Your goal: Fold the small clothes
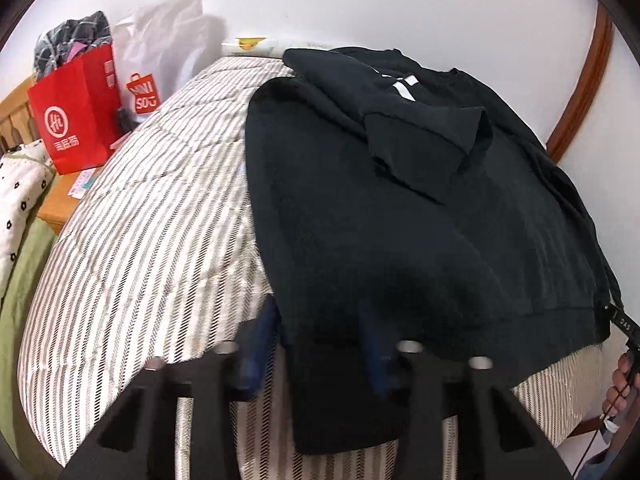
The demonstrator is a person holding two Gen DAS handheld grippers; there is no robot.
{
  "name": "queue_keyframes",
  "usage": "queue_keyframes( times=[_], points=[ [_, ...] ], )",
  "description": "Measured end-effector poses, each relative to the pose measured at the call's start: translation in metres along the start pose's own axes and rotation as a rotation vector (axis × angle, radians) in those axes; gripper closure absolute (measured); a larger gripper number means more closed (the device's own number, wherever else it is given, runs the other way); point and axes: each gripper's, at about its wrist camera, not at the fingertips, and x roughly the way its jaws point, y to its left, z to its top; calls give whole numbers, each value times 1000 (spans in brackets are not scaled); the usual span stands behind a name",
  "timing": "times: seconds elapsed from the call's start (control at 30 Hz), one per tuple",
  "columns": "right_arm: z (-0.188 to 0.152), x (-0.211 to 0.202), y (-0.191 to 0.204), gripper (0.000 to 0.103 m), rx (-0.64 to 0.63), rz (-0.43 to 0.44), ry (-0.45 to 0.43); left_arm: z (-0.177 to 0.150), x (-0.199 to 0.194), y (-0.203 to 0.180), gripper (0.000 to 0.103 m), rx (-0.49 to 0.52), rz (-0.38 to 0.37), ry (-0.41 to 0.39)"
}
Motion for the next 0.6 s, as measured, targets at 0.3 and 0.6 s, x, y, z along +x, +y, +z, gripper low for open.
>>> queue_keyframes(
  times=[0.3,0.6],
  points=[
    [-13,-33,-5,92,-33,29,-36,-4,-17,11,92,-20,-25,-3],
    [-40,-71,-14,92,-96,85,22,-31,-44,17,92,43,-55,9]
  ],
)
